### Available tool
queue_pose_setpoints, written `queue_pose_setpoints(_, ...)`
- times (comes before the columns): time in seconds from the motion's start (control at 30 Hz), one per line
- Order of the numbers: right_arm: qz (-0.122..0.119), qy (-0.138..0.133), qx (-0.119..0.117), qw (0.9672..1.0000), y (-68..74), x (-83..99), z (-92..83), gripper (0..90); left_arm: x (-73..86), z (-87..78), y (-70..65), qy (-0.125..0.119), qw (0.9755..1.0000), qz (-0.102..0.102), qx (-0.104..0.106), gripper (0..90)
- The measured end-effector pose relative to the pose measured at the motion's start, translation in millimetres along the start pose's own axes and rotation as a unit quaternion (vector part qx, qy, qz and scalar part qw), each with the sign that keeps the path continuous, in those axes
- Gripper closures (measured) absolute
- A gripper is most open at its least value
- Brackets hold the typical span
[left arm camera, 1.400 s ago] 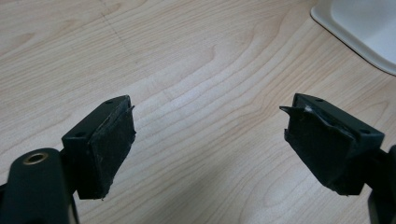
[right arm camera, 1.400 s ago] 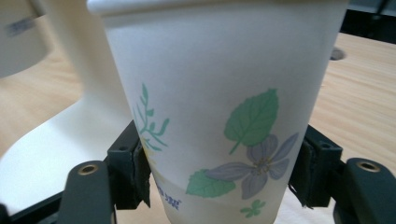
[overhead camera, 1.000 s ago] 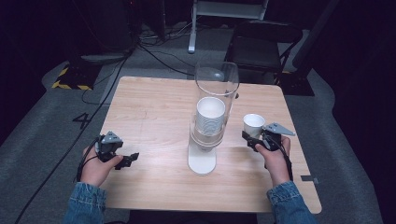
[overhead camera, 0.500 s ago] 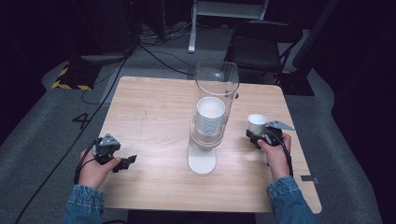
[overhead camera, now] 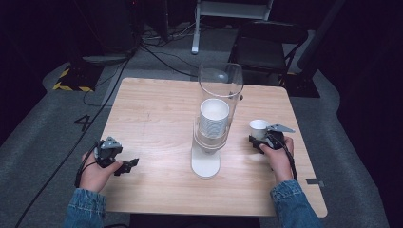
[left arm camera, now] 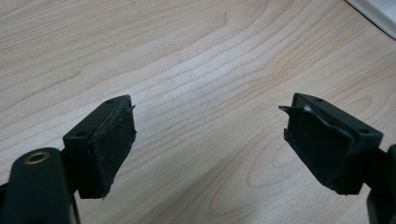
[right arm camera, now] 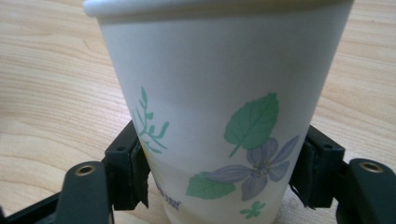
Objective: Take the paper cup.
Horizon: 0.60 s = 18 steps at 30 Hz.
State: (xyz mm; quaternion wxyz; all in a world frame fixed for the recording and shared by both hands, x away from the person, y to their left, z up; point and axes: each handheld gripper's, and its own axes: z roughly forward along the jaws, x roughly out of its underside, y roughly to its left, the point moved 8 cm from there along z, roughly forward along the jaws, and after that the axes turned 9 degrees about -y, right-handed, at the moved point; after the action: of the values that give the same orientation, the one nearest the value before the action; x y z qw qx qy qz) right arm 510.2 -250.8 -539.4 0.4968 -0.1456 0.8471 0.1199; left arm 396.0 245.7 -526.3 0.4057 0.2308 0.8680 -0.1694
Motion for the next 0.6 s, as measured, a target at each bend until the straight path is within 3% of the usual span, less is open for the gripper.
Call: queue_pose_setpoints(0.6, -0.006, 0.016, 0.003, 0.9998, 2.8, 8.4, -2.1, 31.0, -1.1, 1.3, -0.3, 0.000, 1.0000, -0.003, 0.003, 16.0)
